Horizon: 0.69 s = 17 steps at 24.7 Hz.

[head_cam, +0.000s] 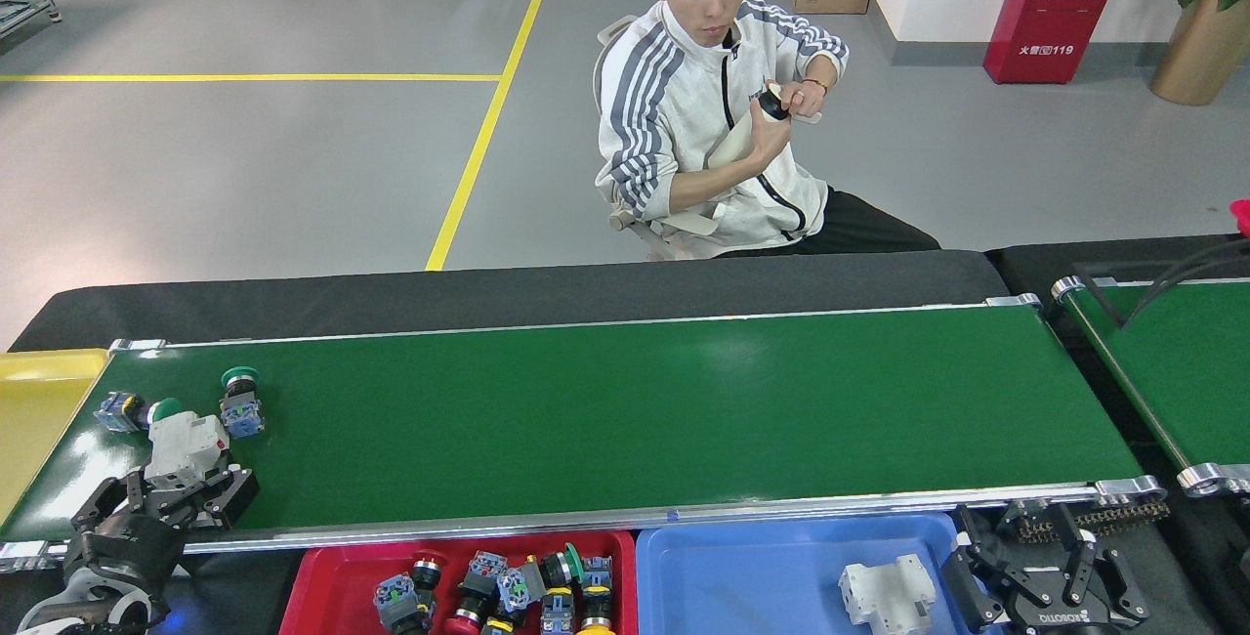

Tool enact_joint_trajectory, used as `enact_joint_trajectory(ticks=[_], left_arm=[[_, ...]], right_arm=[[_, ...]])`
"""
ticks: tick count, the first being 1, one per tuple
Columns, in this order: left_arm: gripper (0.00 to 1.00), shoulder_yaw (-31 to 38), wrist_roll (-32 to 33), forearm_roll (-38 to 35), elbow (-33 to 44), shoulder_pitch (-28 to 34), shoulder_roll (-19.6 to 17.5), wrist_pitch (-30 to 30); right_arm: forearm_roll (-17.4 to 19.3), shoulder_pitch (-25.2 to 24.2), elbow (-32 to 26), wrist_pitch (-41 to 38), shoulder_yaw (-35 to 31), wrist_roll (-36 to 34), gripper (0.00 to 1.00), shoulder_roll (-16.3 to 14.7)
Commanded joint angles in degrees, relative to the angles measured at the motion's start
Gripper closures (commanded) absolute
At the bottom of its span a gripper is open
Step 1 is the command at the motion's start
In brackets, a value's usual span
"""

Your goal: Pick switch part from conveyor to tray

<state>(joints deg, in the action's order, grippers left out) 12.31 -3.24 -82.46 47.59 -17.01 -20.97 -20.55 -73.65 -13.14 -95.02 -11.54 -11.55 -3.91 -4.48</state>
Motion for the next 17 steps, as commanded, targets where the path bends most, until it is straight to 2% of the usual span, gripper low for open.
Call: enact_joint_trajectory(ticks=[1,3,5,8,11,13,17], left_arm=[[0.89,-0.09,-0.8,0.55,0.49,-1.01,-0.82,-0.89],[0.88,0.52,-0.8,1.43,1.37,-0.57,-0.65,-2.04],[0.88,0.61,-0.45,4.77,5.41,0.57,-1.09,-6.26],[0.88,0.52,-0.27,6.0,14.37,6.2,-1.09,-11.35],[0.88,-0.35,0.43,5.74,26.05,12.87,0.49,-15.74],[0.88,-3.69,1.75,5.47,33.8,15.86,3.13,-18.47],[0.87,-13.27,3.07,4.06,44.7,18.33,3.92,-21.37]], right_arm=[[0.08,0.22,-0.87,-0.23,-0.14,-0.05,0.0,-0.53],[0.08,0.22,-0.96,-0.23,-0.05,-0.05,0.0,-0.53],[0.08,0.31,-0.96,-0.14,-0.05,-0.05,0.0,-0.36],[0.17,0.66,-1.13,0.12,-0.31,-0.05,0.0,-0.36],[0.17,0.66,-1.57,-0.06,-0.31,-0.05,0.0,-0.53],[0.17,0.66,-1.49,0.03,-0.4,-0.05,0.0,-0.62],[0.17,0.57,-1.49,-0.06,-0.4,0.22,0.0,-0.53]])
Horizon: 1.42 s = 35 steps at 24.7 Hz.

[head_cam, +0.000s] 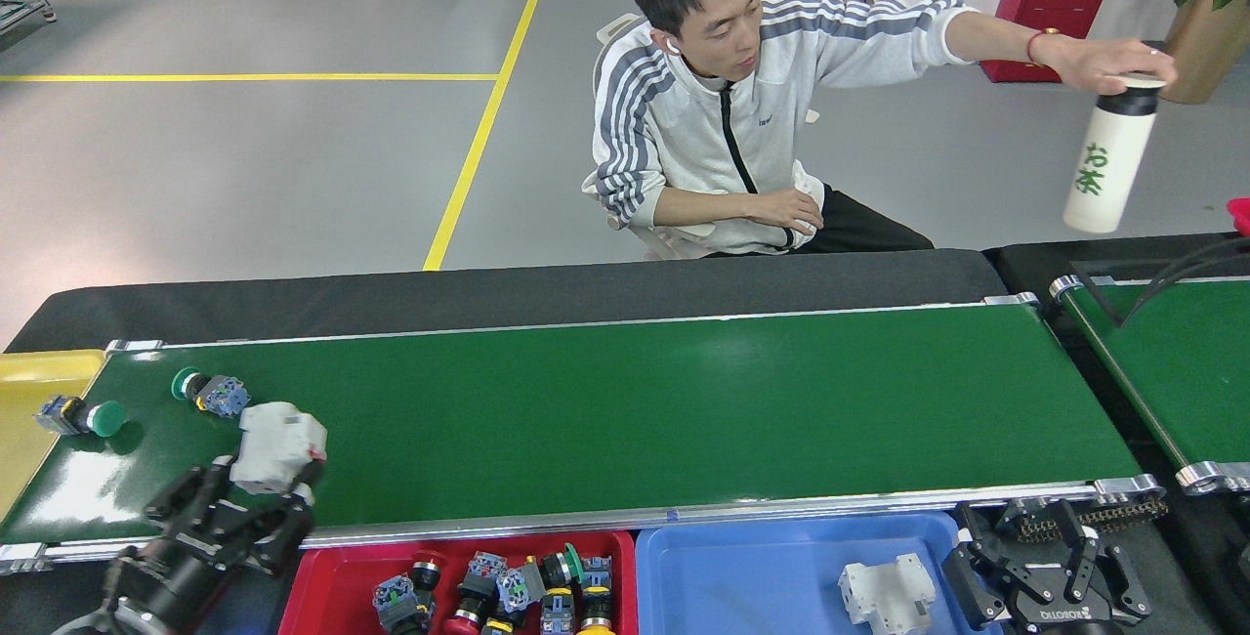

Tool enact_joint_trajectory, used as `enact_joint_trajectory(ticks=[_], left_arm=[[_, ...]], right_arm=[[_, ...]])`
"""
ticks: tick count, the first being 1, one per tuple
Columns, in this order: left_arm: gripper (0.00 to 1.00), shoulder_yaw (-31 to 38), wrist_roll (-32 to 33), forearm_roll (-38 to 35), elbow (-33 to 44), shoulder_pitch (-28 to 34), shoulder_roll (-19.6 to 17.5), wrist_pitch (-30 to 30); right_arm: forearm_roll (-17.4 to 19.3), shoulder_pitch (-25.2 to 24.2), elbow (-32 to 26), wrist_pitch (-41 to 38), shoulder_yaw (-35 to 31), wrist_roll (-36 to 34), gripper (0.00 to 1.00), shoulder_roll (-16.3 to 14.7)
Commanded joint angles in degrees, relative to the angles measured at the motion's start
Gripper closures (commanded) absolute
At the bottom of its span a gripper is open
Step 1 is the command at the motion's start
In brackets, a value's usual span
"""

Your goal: Pick switch part from conveyor to tray

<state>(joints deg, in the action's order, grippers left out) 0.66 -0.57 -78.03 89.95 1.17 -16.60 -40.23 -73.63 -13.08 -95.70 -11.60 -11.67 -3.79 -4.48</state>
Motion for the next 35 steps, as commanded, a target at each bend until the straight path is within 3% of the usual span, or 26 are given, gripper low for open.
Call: enact_joint_trajectory(ticks=[1,6,9,11,12,13,14,22,29,35], left_arm=[[0.87,-4.7,0.48,-1.6,4.35,0.68,-0.27,-1.78],[0.85,-18.41,0.39,-10.21,7.6,0.32,0.17,-2.05],[0.76,-22.71,0.39,-17.85,7.69,0.5,3.59,-1.78],[0.55,-22.63,0.3,-21.72,7.52,0.85,6.58,-1.69],[0.36,-22.45,0.3,-23.22,7.43,1.03,8.52,-1.61],[0.05,-22.36,0.3,-23.39,7.43,1.46,9.22,-1.61],[0.0,-22.36,0.3,-23.48,7.6,2.08,9.49,-1.61],[0.0,-21.22,0.13,-22.78,8.66,4.37,10.01,-1.61],[0.0,3.65,0.48,-5.46,8.66,4.02,8.78,-2.13],[0.0,22.11,5.84,-4.32,6.11,4.54,9.66,2.0]], right_arm=[[0.15,0.51,-0.9,-0.09,-0.29,0.45,0.0,-0.53],[0.24,0.77,-0.98,-0.09,-0.2,0.8,0.0,-0.44],[0.24,0.6,-1.77,-0.09,-0.11,0.8,0.0,-0.53],[0.24,0.86,-1.78,-0.09,-0.11,0.8,0.0,-0.53],[0.24,0.95,-1.86,-0.09,-0.11,0.89,0.0,-0.44],[0.24,0.95,-1.86,-0.09,-0.11,1.06,0.0,-0.44],[0.24,0.95,-1.95,-0.09,-0.02,1.24,0.0,-0.44],[0.24,0.6,-2.65,-0.09,0.06,1.68,0.0,-0.36],[0.24,0.42,-2.83,-0.09,-0.02,1.68,0.0,-0.27],[0.24,0.24,-2.83,-0.09,-0.02,1.85,0.0,-0.27]])
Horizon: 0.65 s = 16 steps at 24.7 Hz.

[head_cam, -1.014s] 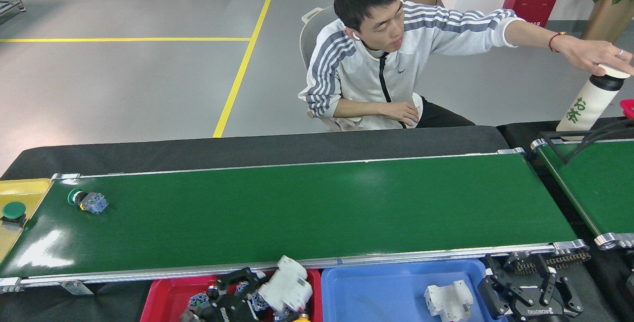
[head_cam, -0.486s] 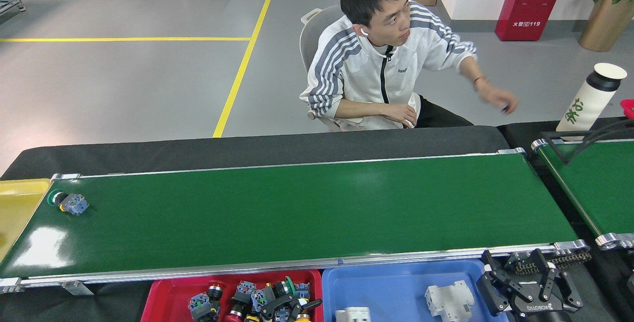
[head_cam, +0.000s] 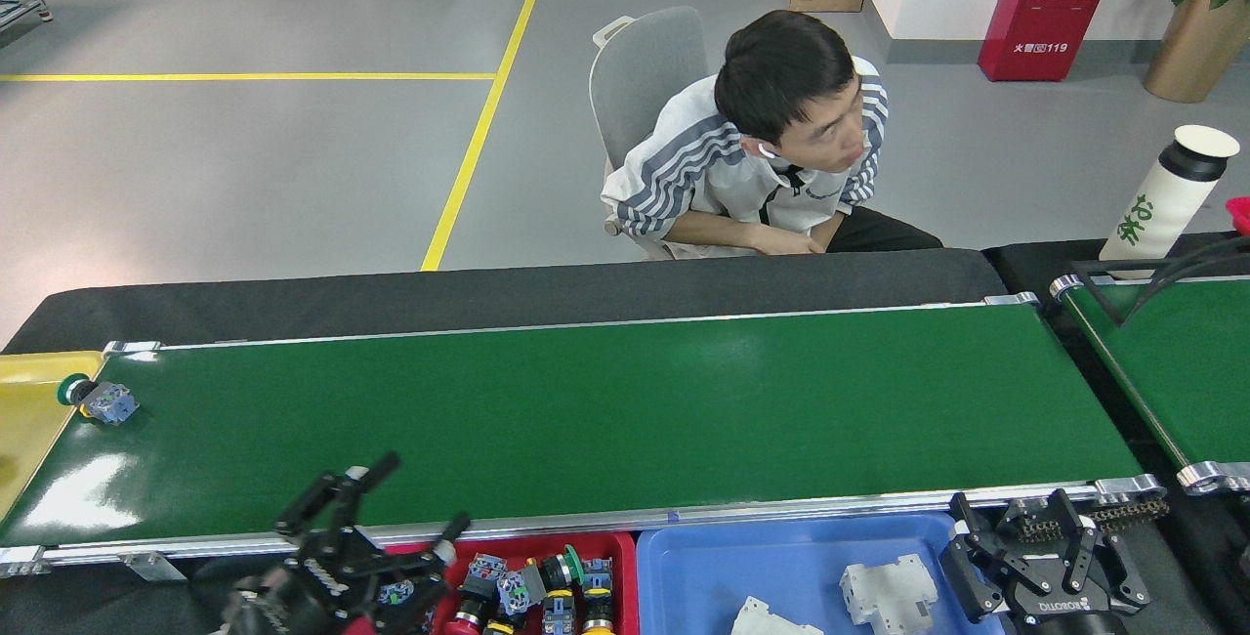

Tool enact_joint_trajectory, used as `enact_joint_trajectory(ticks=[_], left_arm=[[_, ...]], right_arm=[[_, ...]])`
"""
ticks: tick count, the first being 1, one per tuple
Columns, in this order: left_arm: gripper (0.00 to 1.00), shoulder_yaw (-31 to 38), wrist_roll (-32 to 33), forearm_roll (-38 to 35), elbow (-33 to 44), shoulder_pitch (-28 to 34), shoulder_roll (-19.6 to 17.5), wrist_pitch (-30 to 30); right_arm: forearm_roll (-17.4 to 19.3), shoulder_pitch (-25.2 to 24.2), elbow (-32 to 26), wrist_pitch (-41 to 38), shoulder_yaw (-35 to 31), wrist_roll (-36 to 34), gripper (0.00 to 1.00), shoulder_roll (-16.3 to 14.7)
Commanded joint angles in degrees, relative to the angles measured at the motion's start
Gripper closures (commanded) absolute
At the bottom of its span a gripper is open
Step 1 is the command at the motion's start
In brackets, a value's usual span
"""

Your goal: Pick switch part from conveyor to tray

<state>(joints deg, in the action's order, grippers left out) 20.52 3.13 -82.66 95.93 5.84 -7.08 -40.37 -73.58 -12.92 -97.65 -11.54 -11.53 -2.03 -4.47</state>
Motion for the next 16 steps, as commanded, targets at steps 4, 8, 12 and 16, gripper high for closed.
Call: enact_joint_trajectory(ticks=[4,8,12,16], left_arm=[[0.0,7.6,2.32,1.18,-1.09,5.75,0.58,6.62],[0.0,9.1,2.49,1.45,-1.18,6.72,3.57,11.63],[0.0,8.3,2.67,1.45,-0.92,6.99,5.41,15.76],[0.0,8.3,2.32,1.53,-0.92,6.9,5.68,15.67]], right_arm=[[0.2,0.09,-1.58,-0.15,-0.07,1.06,0.0,-0.19],[0.2,-0.44,-1.58,0.03,-0.07,1.15,0.0,-0.1],[0.2,-1.85,-1.58,0.03,-0.16,1.15,0.0,-0.01],[0.2,-1.93,-1.58,0.2,-0.16,1.15,0.0,0.52]])
